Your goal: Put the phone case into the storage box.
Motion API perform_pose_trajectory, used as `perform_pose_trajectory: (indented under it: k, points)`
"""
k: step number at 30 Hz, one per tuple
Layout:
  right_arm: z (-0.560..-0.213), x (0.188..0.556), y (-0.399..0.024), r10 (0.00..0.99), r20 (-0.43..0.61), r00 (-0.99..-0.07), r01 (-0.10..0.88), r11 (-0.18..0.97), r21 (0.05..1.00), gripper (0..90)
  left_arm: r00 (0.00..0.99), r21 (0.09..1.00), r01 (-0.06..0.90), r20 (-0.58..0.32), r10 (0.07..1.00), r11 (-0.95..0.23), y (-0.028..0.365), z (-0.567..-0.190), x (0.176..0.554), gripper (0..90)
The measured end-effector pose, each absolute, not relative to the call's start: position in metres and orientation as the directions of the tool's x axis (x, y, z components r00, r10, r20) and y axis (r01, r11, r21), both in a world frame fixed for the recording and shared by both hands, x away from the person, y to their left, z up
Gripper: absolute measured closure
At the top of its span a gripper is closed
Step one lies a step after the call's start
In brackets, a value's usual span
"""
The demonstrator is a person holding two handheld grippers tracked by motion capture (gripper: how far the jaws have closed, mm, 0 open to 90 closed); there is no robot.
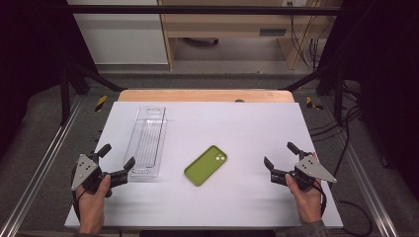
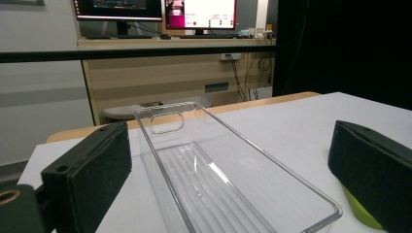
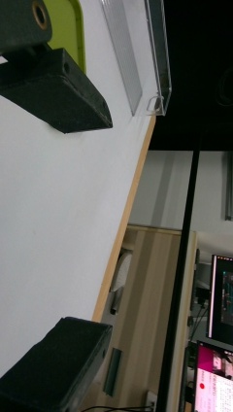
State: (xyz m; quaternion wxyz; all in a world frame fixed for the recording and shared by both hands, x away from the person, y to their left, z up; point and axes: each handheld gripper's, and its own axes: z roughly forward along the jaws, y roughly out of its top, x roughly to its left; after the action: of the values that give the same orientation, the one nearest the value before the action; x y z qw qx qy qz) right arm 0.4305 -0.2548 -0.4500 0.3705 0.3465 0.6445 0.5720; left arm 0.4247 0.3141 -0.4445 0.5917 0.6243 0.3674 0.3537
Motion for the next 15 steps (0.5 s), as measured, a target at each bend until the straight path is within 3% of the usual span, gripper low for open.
perform_pose_trajectory:
  k: [10, 15]
  points:
    - [-0.45, 0.435, -0.247, 0.871, -0.035, -0.491, 0.17, 0.135, 0.976, 5.8, 0.466, 0.999, 0.044, 0.004, 0.885, -0.028, 0.317, -0.445, 0.423, 1.7]
    - [-0.443, 0.442, -0.236, 0.859, -0.092, -0.504, 0.217, 0.229, 0.949, 5.7, 0.469, 0.998, 0.048, 0.012, 0.883, -0.038, 0.315, -0.445, 0.423, 1.7]
